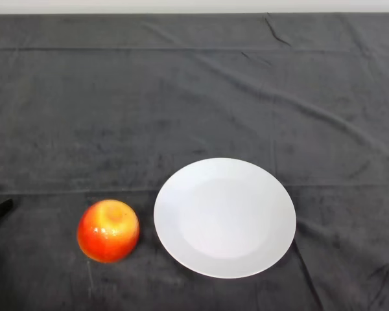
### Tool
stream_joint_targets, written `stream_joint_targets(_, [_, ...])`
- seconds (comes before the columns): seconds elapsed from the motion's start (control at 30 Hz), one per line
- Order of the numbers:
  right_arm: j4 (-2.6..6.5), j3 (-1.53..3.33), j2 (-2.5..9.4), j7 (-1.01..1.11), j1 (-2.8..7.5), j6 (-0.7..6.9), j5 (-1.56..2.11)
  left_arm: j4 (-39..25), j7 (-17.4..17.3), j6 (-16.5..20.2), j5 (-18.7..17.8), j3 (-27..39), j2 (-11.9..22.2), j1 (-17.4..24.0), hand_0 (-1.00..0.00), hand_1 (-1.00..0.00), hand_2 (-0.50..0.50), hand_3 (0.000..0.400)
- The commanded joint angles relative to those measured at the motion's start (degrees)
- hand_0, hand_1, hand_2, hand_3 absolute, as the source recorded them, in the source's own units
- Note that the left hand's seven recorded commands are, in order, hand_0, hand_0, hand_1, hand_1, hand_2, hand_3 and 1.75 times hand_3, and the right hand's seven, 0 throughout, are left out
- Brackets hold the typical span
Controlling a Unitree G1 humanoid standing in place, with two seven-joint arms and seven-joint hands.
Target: Move the apple to the plate
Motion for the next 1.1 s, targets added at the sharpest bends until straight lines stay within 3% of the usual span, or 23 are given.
stream_joint_targets(0.03, [4.22,0.07,1.86,-0.31,2.10,3.68,0.95,2.66,0.01,-0.09,0.45,-0.12,0.54,-0.81,0.00,0.00,0.00,0.000])
stream_joint_targets(0.47, [5.71,-0.72,1.78,0.35,1.21,3.65,0.51,2.76,-0.51,0.08,0.39,0.05,0.98,-1.13,0.00,0.00,0.00,0.000])
stream_joint_targets(0.77, [6.21,-1.16,1.80,0.57,0.95,3.57,0.18,2.60,-0.91,0.91,1.29,-0.40,3.12,-4.13,0.00,0.00,0.00,0.000])
stream_joint_targets(1.1, [6.55,-1.58,1.85,0.73,0.78,3.41,-0.16,2.50,-1.52,-0.85,3.11,-1.40,5.73,-7.62,0.00,0.00,0.00,0.000])
